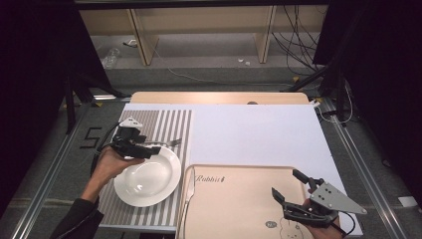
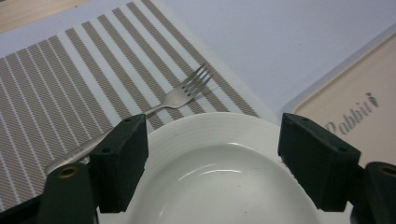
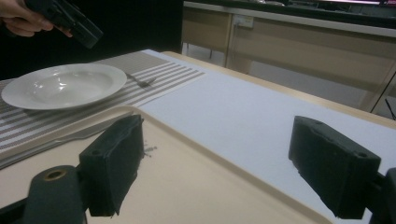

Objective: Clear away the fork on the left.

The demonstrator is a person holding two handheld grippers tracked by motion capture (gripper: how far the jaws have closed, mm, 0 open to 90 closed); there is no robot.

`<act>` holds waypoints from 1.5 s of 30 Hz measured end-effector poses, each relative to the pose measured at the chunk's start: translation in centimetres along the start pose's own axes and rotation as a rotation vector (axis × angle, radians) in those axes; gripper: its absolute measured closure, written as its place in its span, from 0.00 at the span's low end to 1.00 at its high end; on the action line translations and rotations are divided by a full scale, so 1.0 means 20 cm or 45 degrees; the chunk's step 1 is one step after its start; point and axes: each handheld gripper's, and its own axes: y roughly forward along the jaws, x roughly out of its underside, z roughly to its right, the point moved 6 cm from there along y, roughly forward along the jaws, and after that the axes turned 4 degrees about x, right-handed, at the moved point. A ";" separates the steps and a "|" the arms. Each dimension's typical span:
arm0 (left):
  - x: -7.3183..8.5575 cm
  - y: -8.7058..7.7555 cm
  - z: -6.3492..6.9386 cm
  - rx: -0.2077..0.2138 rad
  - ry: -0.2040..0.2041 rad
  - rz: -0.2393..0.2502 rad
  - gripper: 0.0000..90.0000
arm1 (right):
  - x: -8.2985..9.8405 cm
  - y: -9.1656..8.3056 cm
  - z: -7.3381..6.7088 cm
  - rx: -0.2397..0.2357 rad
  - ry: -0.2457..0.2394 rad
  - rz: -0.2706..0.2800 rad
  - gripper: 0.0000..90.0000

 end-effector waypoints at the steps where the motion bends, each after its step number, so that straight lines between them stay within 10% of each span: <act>1: -0.01 0.01 -0.03 -0.010 0.001 -0.010 0.27 | 0.00 0.00 0.00 -0.001 0.001 -0.001 0.21; 23: -0.07 0.21 -0.32 -0.126 0.084 -0.275 0.28 | 0.00 0.00 -0.01 -0.009 -0.010 -0.006 0.21; 45: -0.05 0.35 -0.42 -0.121 0.100 -0.472 0.30 | 0.00 0.00 -0.01 -0.014 -0.005 -0.004 0.21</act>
